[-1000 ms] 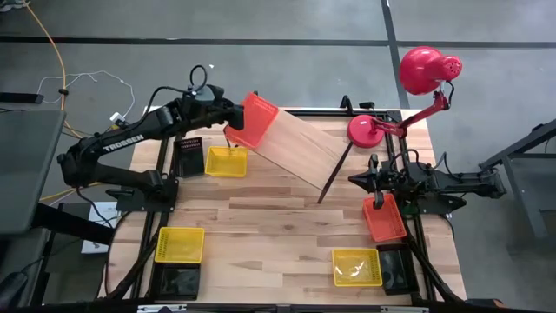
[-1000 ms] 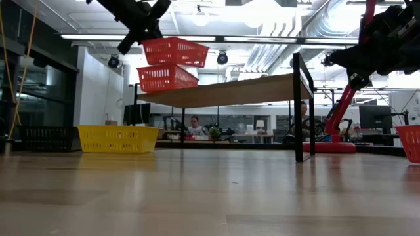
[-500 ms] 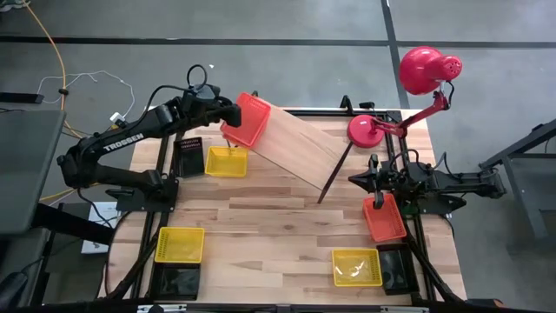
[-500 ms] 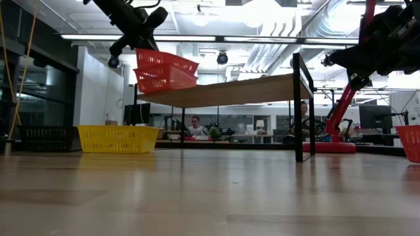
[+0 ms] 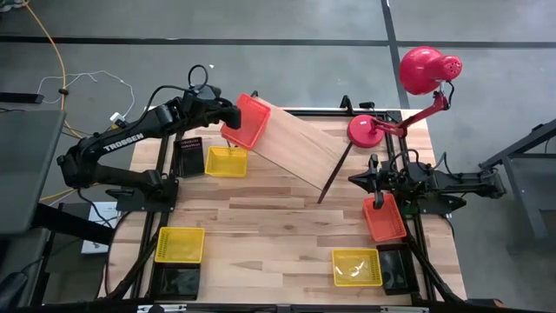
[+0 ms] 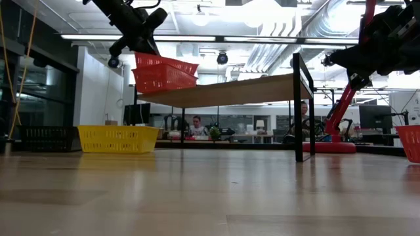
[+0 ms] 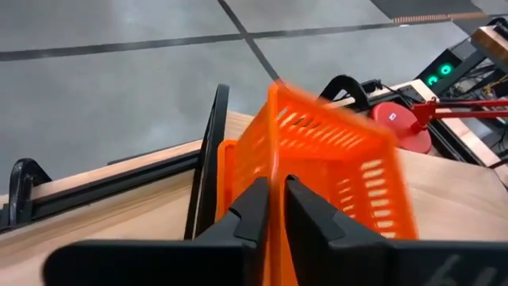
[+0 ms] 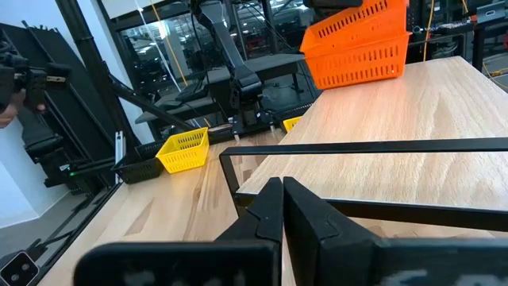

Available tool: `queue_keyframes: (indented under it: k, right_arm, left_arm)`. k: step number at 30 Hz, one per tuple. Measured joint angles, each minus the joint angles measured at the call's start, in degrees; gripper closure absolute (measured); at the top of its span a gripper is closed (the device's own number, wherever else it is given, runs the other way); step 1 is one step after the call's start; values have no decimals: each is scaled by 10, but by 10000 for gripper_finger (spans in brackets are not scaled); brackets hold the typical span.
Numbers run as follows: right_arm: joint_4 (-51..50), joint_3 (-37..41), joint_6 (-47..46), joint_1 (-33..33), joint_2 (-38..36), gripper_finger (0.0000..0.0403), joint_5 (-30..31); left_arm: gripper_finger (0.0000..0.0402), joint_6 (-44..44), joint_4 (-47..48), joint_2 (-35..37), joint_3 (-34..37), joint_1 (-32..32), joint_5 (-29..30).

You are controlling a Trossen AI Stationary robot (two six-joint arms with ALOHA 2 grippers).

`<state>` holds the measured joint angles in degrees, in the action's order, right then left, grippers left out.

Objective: Stack baskets on shelf by color
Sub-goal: Stack the left orange bin on top of the orange bin on the shelf

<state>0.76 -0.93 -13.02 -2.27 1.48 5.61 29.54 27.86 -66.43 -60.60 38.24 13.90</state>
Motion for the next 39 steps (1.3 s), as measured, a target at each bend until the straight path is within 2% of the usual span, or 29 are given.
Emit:
queue_keyframes:
  k: [10,15,18,22,26,28,29,34,37,39]
  right_arm:
    - [0,0,0,0,0,403,0]
    - [0,0,0,0,0,403,0]
    - [0,0,0,0,0,403,0]
    - [0,0,0,0,0,403,0]
    - [0,0,0,0,0,403,0]
    - [0,0,0,0,0,403,0]
    - [0,0,0,0,0,403,0]
    - [0,0,0,0,0,403,0]
    - [0,0,0,0,0,403,0]
    - [0,0,0,0,0,403,0]
  left_arm:
    - [275,-19,-9,0,-4,0,-10]
    - [231,-46,-13,7,-32,0,-43]
    - [221,-84,-7,15,-35,-13,-81]
    - [246,-140,49,30,-35,-63,-110]
    - [328,-150,124,48,-35,-147,-103]
    - [378,-125,148,56,-35,-200,-75]
    - [389,-112,154,58,-35,-228,-53]
    - [399,-53,213,41,-35,-350,87]
    - [400,-25,238,17,-20,-375,143]
    - [401,-13,235,4,-5,-374,153]
